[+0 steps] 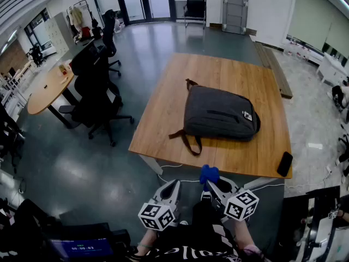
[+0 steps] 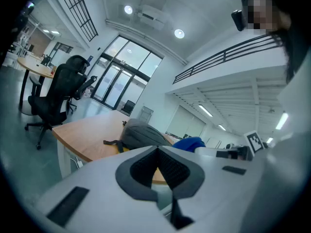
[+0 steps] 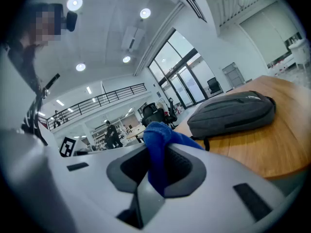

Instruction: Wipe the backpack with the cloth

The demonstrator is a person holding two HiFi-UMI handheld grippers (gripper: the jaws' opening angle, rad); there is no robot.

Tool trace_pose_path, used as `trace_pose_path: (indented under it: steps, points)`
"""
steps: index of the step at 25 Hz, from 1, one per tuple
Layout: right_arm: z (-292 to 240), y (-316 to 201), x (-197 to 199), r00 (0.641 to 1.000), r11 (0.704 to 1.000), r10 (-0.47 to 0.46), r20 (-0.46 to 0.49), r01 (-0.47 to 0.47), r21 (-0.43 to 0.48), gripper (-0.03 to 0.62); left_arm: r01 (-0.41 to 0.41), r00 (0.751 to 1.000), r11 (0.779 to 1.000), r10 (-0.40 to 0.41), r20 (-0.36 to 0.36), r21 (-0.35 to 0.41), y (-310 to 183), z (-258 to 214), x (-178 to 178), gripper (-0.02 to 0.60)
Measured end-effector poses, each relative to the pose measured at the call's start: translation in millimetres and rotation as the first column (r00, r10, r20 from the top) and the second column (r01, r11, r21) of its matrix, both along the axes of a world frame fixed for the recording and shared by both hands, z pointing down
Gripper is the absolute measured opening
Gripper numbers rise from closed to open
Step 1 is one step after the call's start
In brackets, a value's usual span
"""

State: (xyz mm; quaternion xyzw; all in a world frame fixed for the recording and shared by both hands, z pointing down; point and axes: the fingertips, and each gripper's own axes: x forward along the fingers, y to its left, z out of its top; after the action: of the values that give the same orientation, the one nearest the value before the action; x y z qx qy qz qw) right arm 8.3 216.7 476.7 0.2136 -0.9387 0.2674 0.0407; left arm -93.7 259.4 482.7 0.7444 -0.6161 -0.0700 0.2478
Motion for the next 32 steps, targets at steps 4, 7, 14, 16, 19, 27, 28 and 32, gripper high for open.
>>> trace_pose_path:
  steps: [4, 7, 14, 16, 19, 27, 28, 32]
  points:
    - [7.0, -58.7, -15.3, 0.996, 0.997, -0.068, -0.054, 0.069, 0.027, 0.066, 0.045, 0.999, 0.999, -0.045, 0.000, 0.007, -52.4, -3.9, -2.6, -0.002]
    - [14.6, -101.4, -33.8, 0.986, 0.989, -0.138, -0.096, 0.142, 0.045, 0.066, 0.105, 0.995, 0.994, -0.104, -0.008, 0.015, -91.3, -7.7, -7.4, -0.002]
    - [37.9, -166.8, -94.6, 0.942, 0.949, -0.303, -0.144, 0.312, 0.041, 0.066, 0.233, 0.972, 0.972, -0.233, -0.005, -0.002, -152.8, -1.5, -24.7, -0.002]
    - [44.2, -178.4, -112.9, 0.931, 0.940, -0.332, -0.153, 0.341, 0.032, 0.066, 0.251, 0.968, 0.968, -0.251, 0.005, -0.016, -160.8, 0.3, -29.3, -0.002]
    - [56.2, -186.5, -135.5, 0.918, 0.930, -0.363, -0.162, 0.368, 0.004, 0.066, 0.270, 0.963, 0.962, -0.270, 0.017, -0.039, -164.0, 1.6, -33.8, -0.002]
    - [88.1, -209.7, -151.9, 0.922, 0.949, -0.316, -0.225, 0.311, -0.059, 0.066, 0.247, 0.969, 0.968, -0.246, 0.037, -0.039, -193.1, -6.1, -54.1, -0.002]
    - [89.2, -211.5, -148.1, 0.925, 0.953, -0.304, -0.227, 0.297, -0.066, 0.066, 0.231, 0.973, 0.972, -0.230, 0.037, -0.037, -198.3, -6.9, -55.4, -0.002]
    - [88.5, -219.9, -125.7, 0.946, 0.971, -0.237, -0.222, 0.225, -0.080, 0.066, 0.151, 0.988, 0.988, -0.150, 0.033, -0.034, -217.2, -6.0, -57.3, -0.002]
